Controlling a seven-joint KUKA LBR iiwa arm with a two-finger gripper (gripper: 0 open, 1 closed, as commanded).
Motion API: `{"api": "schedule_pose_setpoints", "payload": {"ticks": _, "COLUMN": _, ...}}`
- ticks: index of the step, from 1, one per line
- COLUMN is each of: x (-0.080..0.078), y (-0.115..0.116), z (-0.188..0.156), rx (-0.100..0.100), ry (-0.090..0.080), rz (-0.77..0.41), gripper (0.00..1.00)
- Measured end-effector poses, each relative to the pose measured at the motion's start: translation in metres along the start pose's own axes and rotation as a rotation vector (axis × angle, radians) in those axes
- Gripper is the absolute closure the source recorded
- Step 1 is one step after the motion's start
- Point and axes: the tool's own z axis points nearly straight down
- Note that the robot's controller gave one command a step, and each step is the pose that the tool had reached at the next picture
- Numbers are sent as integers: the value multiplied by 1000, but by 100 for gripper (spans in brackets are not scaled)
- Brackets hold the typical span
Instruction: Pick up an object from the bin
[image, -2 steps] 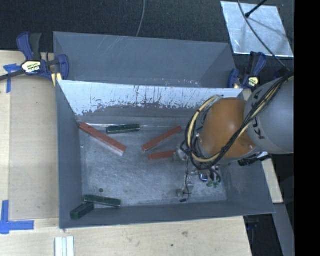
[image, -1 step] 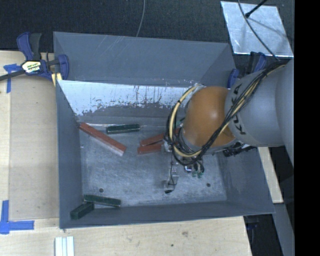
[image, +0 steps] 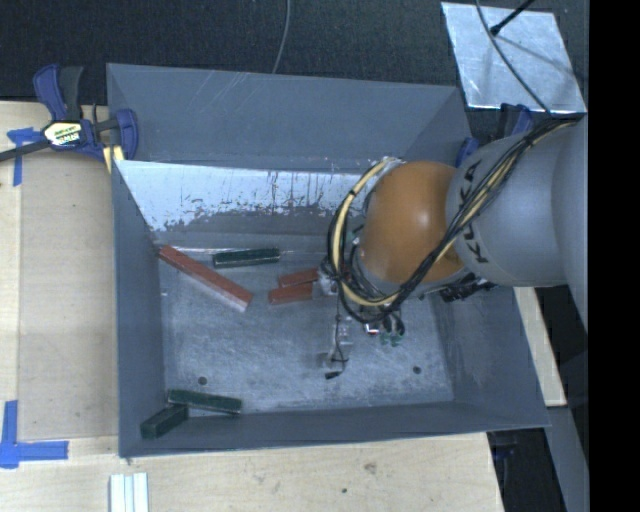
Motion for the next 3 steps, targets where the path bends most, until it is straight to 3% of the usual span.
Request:
{"api": "schedule_pose_setpoints", "payload": {"ticks": 1, "x": -8, "y": -91, "z": -19, "rx": 9, "ry": 5, "rz": 138, "gripper": 0}}
{"api": "schedule_pose_setpoints", "payload": {"ticks": 2, "x": -10, "y": -85, "z": -33, "rx": 12, "ry": 4, "rz": 98, "gripper": 0}}
{"api": "schedule_pose_setpoints", "payload": {"ticks": 3, "x": -18, "y": -76, "z": -78, "rx": 6, "ry": 3, "rz": -137, "gripper": 0}}
